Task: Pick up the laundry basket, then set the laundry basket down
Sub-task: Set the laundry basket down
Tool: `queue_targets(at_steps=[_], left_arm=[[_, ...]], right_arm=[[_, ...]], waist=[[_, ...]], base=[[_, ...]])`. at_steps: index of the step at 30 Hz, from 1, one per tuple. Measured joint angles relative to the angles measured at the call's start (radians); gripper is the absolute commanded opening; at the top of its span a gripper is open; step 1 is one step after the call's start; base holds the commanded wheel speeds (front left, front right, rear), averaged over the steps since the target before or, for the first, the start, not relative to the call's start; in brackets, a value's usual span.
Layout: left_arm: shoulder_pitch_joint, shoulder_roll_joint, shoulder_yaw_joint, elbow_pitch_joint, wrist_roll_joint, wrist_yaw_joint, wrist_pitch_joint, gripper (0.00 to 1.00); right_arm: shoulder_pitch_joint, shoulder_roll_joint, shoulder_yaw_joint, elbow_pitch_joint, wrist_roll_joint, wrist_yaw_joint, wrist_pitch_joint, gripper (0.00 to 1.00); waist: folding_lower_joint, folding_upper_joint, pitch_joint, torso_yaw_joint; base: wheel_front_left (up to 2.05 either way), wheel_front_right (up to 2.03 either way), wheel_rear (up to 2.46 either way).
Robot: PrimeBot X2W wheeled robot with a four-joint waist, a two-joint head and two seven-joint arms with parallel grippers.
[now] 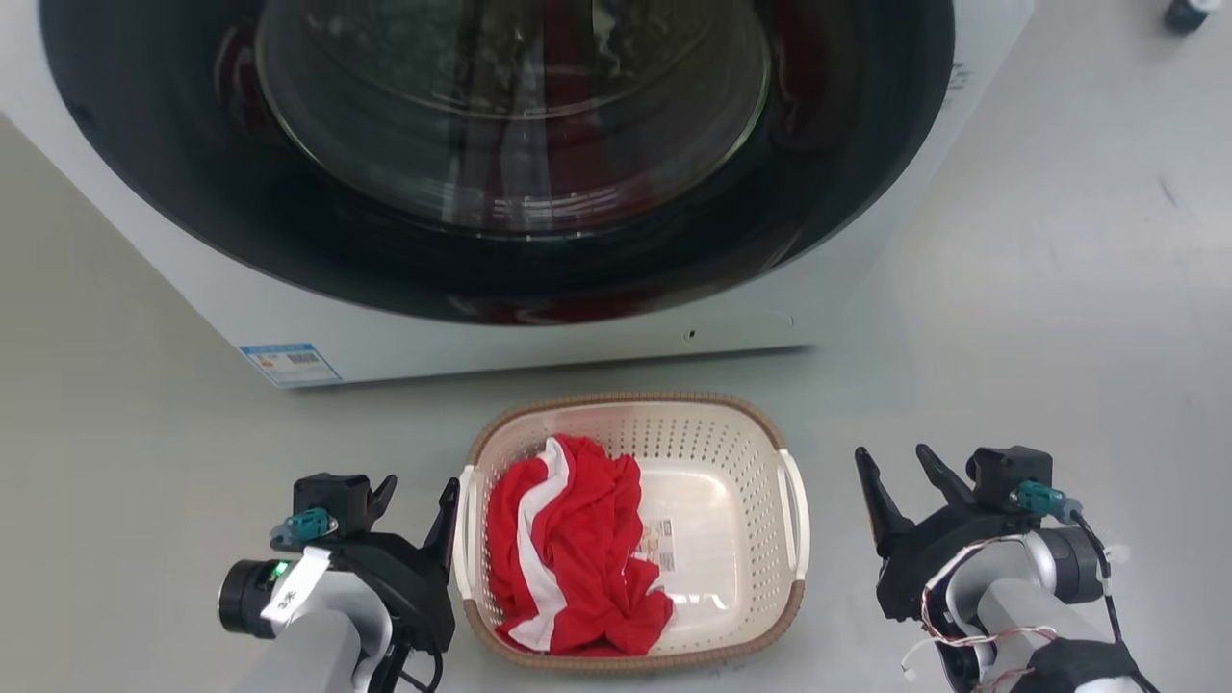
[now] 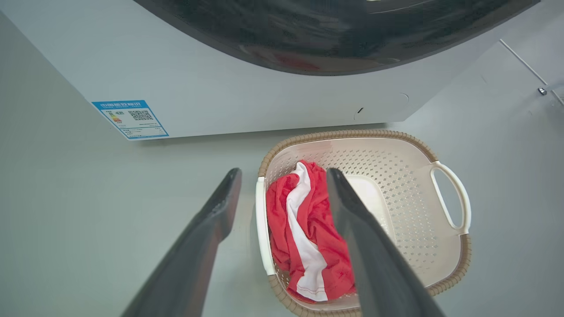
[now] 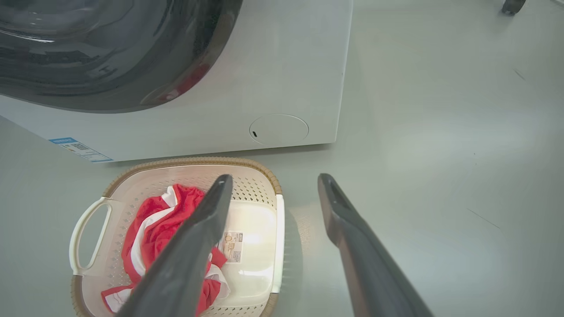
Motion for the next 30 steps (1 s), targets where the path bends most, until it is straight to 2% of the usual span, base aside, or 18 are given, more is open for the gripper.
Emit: queue_targets(at_steps=[2,17,24,30], left_arm=[[0.025,0.007,0.008,-0.036,0.001,0.011,0.0,1.0],[0.23,0.077,0.063,-0.45,0.108,0.123,0.0,1.0],[0.356,0.11,0.086,-0.672,0.167,0.186,0.0,1.0],[0.466,0.131,0.109,-0.832,0.189,0.213,0.0,1.0]], right_arm=[[0.026,-0.007,-0.012,-0.039,-0.005,-0.005,0.0,1.0],[0.213,-0.076,-0.101,-0.421,-0.12,-0.125,0.0,1.0],[0.317,-0.099,-0.136,-0.614,-0.177,-0.145,-0.001,1.0],[0.419,-0.109,-0.167,-0.742,-0.211,-0.162,-0.003,1.0]], waist=[[0.0,0.0,-0.027,0.001],[0.0,0.0,-0.191,0.006],[0.0001,0.0,-0.245,0.005],[0.0,0.0,-0.28,0.007]], base=[[0.0,0.0,0.0],[0.0,0.0,0.0],[0.0,0.0,0.0],[0.0,0.0,0.0]])
